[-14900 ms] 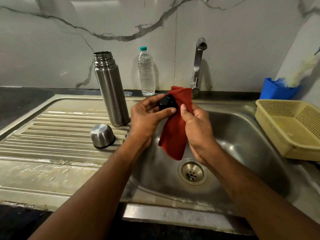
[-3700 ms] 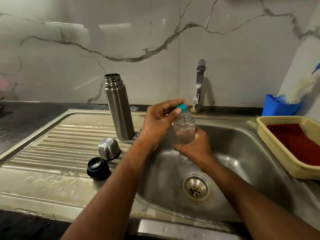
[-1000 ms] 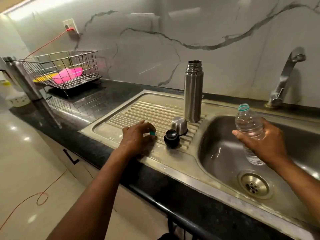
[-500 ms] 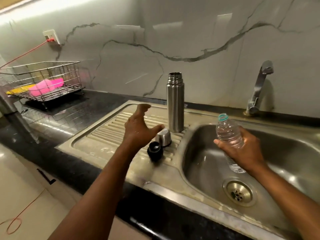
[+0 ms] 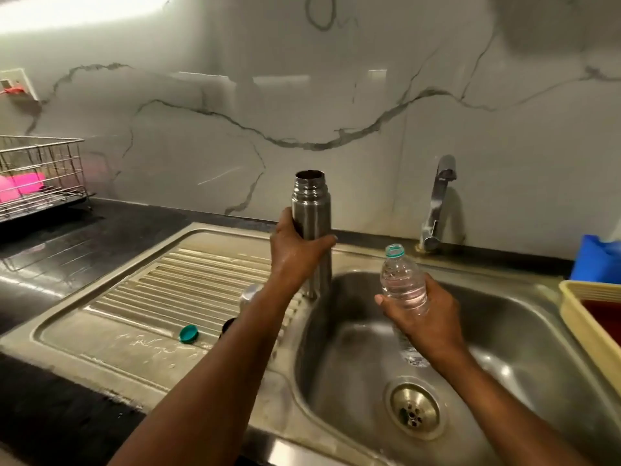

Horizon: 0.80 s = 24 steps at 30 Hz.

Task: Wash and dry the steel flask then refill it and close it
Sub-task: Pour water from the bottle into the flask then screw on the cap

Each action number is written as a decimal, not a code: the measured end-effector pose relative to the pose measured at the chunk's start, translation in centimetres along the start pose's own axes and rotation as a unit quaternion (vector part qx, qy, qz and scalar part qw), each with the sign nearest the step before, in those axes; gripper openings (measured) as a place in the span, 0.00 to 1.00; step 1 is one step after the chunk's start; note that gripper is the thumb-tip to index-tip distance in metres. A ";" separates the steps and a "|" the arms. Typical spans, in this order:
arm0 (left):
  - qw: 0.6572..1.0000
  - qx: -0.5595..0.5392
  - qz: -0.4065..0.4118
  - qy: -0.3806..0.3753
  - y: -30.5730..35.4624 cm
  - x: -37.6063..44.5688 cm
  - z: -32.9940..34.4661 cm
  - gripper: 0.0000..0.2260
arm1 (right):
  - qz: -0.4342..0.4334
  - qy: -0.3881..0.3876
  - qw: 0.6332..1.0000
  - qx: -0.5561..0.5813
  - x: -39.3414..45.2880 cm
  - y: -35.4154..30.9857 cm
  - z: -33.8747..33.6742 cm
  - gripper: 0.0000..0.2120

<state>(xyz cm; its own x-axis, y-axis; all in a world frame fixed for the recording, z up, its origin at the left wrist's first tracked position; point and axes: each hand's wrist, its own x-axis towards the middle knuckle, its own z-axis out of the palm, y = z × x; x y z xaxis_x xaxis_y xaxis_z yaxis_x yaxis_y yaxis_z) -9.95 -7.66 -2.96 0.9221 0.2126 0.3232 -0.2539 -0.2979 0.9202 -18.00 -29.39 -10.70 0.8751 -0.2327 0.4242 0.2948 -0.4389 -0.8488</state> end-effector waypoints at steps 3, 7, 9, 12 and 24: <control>0.997 0.006 0.017 -0.075 1.0 -3.6 1.3 0.31 | 0.008 0.037 0.999 -0.002 0.5 -0.9 -1.1 0.21; 0.984 0.059 0.002 -0.170 0.0 -6.8 2.8 0.32 | -0.014 0.072 0.997 -0.038 1.4 -2.5 -3.4 0.20; 0.972 0.106 0.026 -0.207 -0.7 -7.4 3.3 0.33 | -0.024 0.077 0.990 -0.117 1.9 -2.8 -4.9 0.23; 0.956 0.156 0.075 -0.235 -1.5 -7.7 3.7 0.32 | -0.095 0.056 0.940 -0.324 2.7 -3.1 -7.4 0.32; 0.954 0.087 0.058 -0.281 -2.4 -7.9 5.0 0.38 | -0.263 0.020 0.719 -0.643 4.9 -7.7 -11.4 0.32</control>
<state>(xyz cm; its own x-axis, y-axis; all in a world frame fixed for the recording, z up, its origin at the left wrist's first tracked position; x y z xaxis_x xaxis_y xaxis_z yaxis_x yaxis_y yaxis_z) -15.18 -13.31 -8.83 0.9142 -0.3488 0.2063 -0.3565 -0.4501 0.8187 -20.38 -37.04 1.48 0.7538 0.2451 0.6097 -0.0406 -0.9087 0.4155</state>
